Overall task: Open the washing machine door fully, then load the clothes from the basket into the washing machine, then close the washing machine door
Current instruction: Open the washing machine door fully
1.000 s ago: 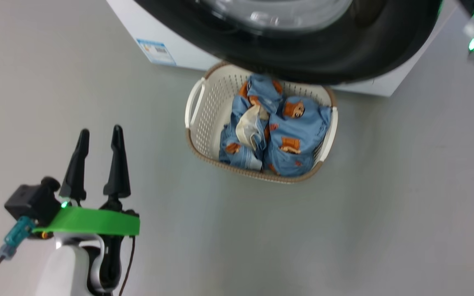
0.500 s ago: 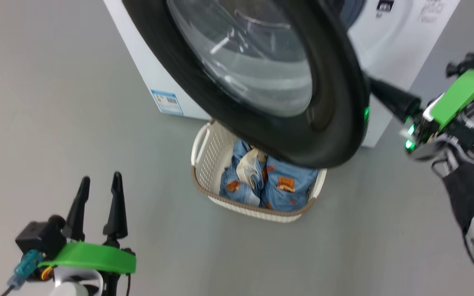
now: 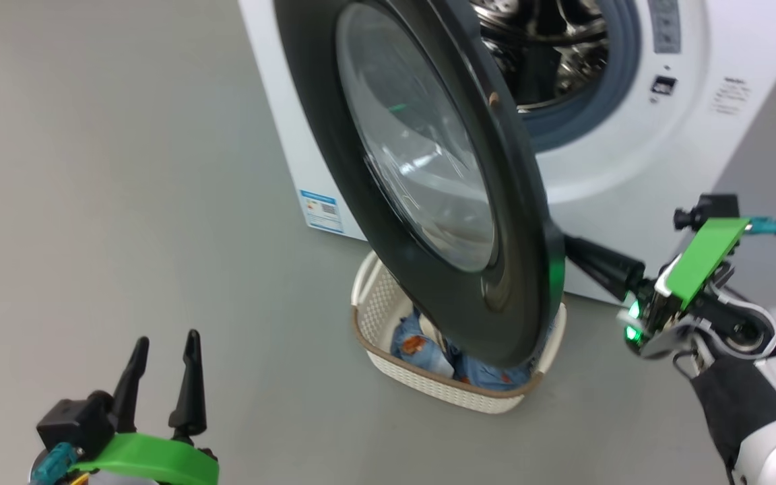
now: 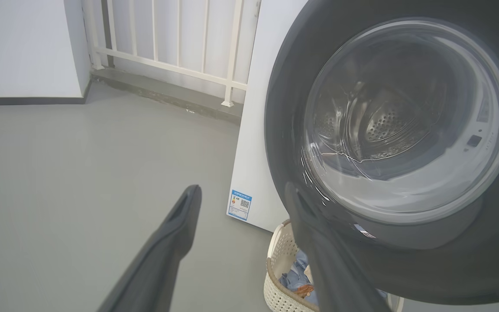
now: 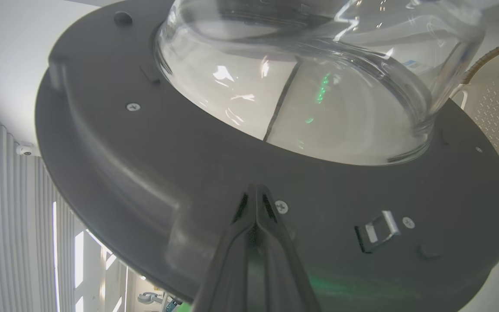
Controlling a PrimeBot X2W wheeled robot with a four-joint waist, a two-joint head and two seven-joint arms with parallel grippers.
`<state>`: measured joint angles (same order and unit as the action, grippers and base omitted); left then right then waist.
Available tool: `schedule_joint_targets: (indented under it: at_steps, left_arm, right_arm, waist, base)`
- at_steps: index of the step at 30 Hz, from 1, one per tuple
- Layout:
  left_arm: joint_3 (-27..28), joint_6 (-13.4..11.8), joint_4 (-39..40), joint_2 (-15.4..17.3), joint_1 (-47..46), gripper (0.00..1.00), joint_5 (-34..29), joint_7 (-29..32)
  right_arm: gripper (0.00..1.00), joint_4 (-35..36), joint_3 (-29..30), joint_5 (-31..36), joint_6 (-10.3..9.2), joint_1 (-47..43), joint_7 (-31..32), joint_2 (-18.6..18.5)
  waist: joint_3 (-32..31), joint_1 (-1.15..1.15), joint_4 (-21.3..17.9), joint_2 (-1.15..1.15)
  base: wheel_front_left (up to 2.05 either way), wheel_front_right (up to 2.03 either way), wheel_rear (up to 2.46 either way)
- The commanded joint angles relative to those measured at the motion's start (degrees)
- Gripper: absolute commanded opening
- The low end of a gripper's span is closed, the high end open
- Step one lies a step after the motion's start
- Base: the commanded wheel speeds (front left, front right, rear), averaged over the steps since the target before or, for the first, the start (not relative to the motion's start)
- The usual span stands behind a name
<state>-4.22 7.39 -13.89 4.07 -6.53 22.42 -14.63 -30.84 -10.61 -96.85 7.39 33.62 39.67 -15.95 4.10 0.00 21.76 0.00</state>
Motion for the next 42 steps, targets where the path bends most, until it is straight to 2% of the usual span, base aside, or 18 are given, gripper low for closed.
schedule_joint_targets:
  at_steps: [1, 13, 21, 29, 39, 42]
  left_arm:
    - [1.45, 0.1, 0.91, 1.5, -0.41, 1.0, -0.5, -0.37]
    - [0.52, 0.1, 0.33, 2.5, -0.23, 1.0, -0.5, -0.37]
    - [0.97, 0.1, 0.62, 3.11, -0.39, 1.0, -0.48, -0.37]
    - [1.52, 0.1, 1.71, 2.55, -0.47, 1.0, -0.34, -0.37]
    - [1.78, 0.1, 2.22, 2.35, -0.39, 1.0, -0.66, -0.37]
    - [1.66, 0.1, 2.25, 2.3, -0.44, 1.0, -0.59, -0.37]
  right_arm:
    - [0.0, 2.26, -1.09, -0.5, 0.1, -1.22, 1.01, 1.47]
    - [0.0, 3.66, -1.63, 0.3, 0.1, -4.44, 3.34, 4.8]
    - [0.0, 4.25, -1.38, 1.04, 0.1, -4.89, 4.29, 6.48]
    - [0.0, 4.21, -0.47, 1.99, 0.1, -4.79, 4.73, 6.7]
    - [0.0, 5.37, 2.15, 2.27, 0.1, -4.88, 3.69, 7.16]
    - [0.33, 6.03, 3.12, 2.38, 0.1, -5.26, 3.26, 7.1]
  waist:
    - [-2.33, 0.0, 2.79, 0.0]
    - [-3.68, 0.0, 7.25, 0.0]
    - [-3.24, 0.0, 8.26, 0.0]
    - [-2.83, 0.0, 7.63, 0.0]
    - [-3.1, 0.0, 3.67, 0.0]
    - [-3.29, 0.0, 1.92, 0.0]
  base:
    - [0.0, 0.0, 0.0]
    - [0.0, 0.0, 0.0]
    - [0.0, 0.0, 0.0]
    - [0.0, 0.0, 0.0]
    - [0.0, 0.0, 0.0]
    - [0.0, 0.0, 0.0]
